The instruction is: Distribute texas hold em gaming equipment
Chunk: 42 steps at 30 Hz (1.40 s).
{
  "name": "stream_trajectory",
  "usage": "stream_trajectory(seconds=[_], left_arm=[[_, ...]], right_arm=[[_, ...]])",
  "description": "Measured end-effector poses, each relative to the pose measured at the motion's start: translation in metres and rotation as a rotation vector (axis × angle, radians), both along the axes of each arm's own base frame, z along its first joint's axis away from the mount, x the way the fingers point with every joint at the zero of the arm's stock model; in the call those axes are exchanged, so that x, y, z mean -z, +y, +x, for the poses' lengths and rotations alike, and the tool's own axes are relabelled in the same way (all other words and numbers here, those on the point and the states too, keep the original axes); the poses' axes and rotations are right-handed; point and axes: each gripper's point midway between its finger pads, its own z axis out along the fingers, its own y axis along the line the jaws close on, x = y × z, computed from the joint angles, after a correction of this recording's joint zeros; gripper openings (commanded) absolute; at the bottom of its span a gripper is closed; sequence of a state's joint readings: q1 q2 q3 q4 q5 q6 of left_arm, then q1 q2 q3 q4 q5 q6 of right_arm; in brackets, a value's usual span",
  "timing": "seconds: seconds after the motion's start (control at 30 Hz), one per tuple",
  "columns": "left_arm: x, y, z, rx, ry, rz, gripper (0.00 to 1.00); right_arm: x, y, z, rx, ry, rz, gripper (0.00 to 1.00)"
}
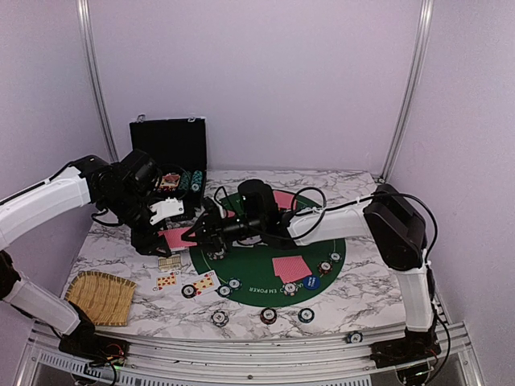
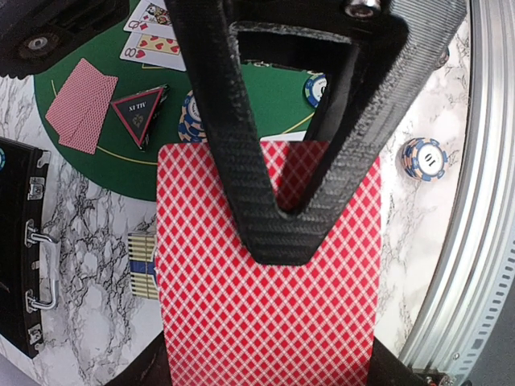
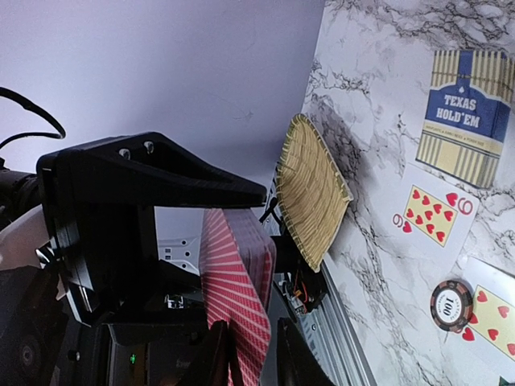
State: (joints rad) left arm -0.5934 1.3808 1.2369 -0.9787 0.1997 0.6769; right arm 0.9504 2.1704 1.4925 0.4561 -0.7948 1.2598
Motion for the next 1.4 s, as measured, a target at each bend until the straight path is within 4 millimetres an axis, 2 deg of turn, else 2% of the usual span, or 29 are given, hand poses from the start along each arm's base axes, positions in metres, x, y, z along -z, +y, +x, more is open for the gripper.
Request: stream_trajectory(seconds=[0.17, 0.33, 0.47, 0.63, 0.87, 1.1, 1.27, 1.4], left_arm=[[0.0, 0.0, 0.0, 0.0, -0.001, 0.0, 0.0], [0.0, 0.001, 0.001, -0.004, -0.005, 0.008, 0.0], [0.0, 0.002, 0.002, -0.007, -0.01, 0.013, 0.0], [0.0, 0.002, 0.002, -0.007, -0.01, 0.013, 0.0], [0.0, 0.002, 0.002, -0.007, -0.01, 0.013, 0.0], [0.0, 0.002, 0.002, -0.007, -0.01, 0.012, 0.0], [0.0, 0.002, 0.002, -0.007, -0.01, 0.012, 0.0], [0.0, 0.002, 0.002, -0.006, -0.009, 0.01, 0.0]], right_arm=[[-0.004, -0.006, -0.002, 0.007, 0.0, 0.0, 0.12], [-0.002, -0.011, -0.003, 0.014, 0.003, -0.006, 0.11], [0.008, -0.022, -0.001, 0.03, 0.024, -0.026, 0.06], [0.023, -0.03, -0.003, 0.044, 0.076, -0.039, 0.05], [0.003, -0.029, -0.003, 0.04, 0.092, 0.046, 0.26], [0.015, -0.03, -0.003, 0.039, 0.063, -0.009, 0.68], [0.006, -0.024, -0.001, 0.032, 0.03, -0.002, 0.73], [-0.024, -0.006, -0.001, 0.008, -0.018, 0.056, 0.73]])
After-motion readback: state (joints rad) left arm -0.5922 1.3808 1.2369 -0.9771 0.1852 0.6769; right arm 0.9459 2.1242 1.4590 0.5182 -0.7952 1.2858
